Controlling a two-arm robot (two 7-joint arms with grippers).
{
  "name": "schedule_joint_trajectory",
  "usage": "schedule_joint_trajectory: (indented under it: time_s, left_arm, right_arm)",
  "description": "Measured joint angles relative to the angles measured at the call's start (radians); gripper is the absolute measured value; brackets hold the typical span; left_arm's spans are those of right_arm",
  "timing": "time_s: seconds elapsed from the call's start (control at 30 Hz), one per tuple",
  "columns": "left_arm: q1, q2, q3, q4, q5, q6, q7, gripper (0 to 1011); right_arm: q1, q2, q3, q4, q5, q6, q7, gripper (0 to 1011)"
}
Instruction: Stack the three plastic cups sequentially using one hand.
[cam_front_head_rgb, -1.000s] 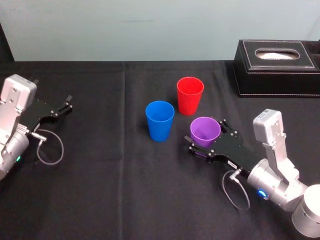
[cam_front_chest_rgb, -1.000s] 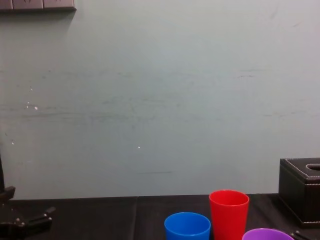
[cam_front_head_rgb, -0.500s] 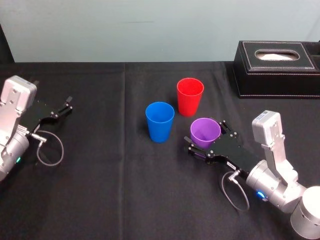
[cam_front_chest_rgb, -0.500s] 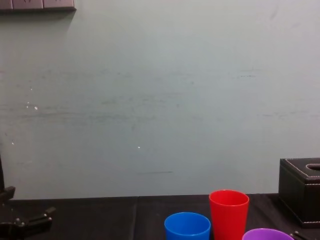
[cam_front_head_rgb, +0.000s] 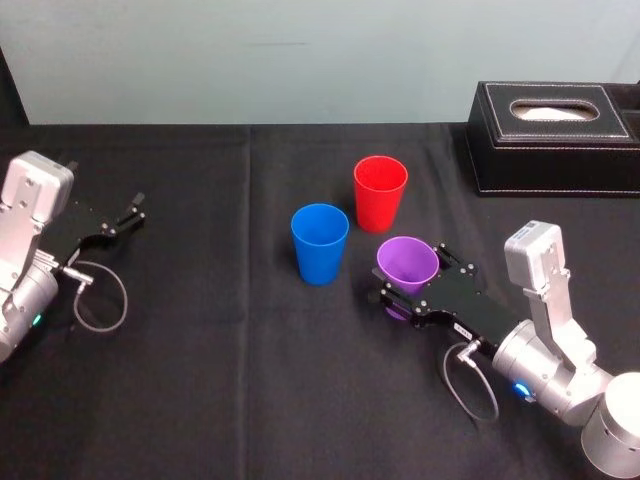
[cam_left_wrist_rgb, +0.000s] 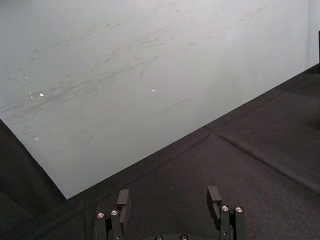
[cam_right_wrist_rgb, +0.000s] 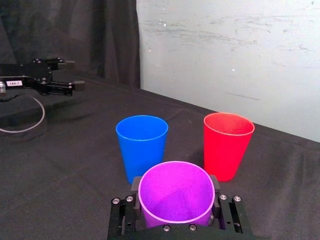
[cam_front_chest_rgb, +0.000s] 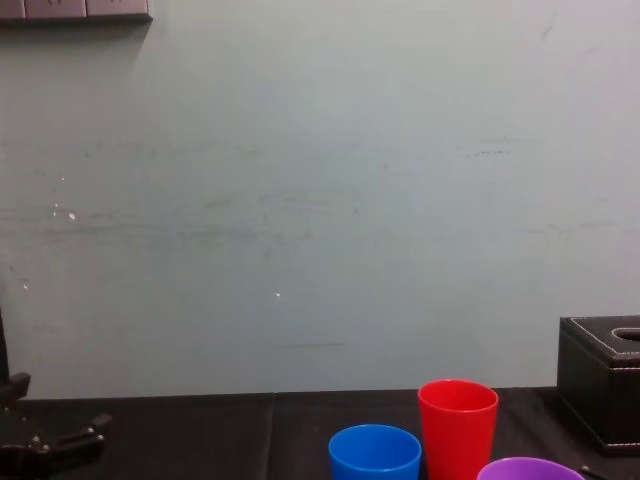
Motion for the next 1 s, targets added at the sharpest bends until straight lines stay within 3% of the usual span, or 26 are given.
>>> schedule_joint_trajectory:
  time_s: [0.17,0.6,0.77,1.0]
  left_arm:
    - [0.0,0.0,0.0,0.0,0.0,0.0,0.0,1005]
    - [0.0,0.0,0.0,0.0,0.0,0.0,0.0,1005]
    - [0.0,0.0,0.0,0.0,0.0,0.0,0.0,1005]
    - [0.0,0.0,0.0,0.0,0.0,0.0,0.0,1004]
  right_arm:
    - [0.004,-0.004,0.015,-0.015,0.003,0.016,0.003,755]
    - [0.082,-0.039,0.088,-0.1,0.079,0.157,0.041,743]
    - [0.144,-0.066,0.089,-0.081,0.099,0.199,0.043,742]
    - [0.224,-0.103,0.075,-0.014,0.104,0.214,0.04,743]
